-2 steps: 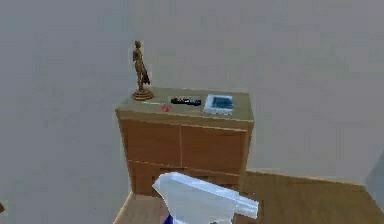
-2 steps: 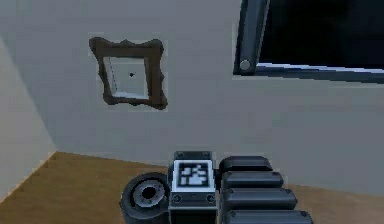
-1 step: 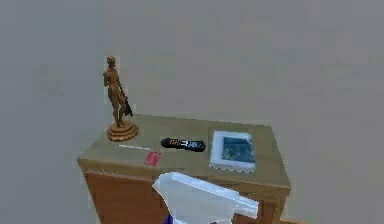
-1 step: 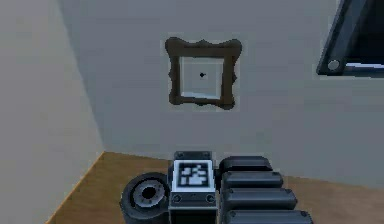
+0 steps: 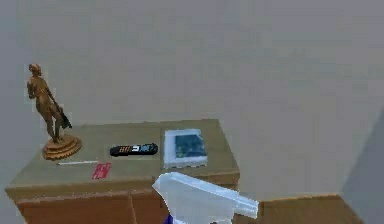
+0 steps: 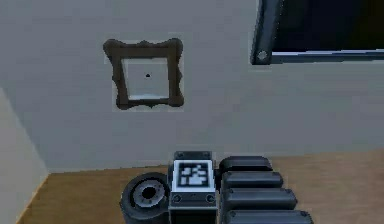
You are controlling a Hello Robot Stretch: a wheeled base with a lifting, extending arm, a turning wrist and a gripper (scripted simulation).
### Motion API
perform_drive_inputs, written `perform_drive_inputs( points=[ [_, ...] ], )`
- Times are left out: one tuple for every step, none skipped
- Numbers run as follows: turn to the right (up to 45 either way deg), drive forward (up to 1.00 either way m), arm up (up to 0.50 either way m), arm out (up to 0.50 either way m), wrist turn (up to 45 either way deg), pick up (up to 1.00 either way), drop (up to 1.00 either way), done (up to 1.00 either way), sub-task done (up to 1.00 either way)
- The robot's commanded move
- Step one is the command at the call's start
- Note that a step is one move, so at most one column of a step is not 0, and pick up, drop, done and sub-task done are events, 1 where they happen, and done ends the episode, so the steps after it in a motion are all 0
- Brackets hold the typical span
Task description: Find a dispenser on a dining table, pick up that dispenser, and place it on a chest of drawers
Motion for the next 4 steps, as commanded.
perform_drive_inputs(
  points=[
    [-18.0, 0.0, 0.0, 0.0, 0.0, 0.0, 0.0, 0.0, 0.0],
    [21.0, 0.0, 0.0, 0.0, 0.0, 0.0, 0.0, 0.0, 0.0],
    [-15.0, 0.0, 0.0, 0.0, 0.0, 0.0, 0.0, 0.0, 0.0],
    [12.0, 0.0, 0.0, 0.0, 0.0, 0.0, 0.0, 0.0, 0.0]
  ],
)
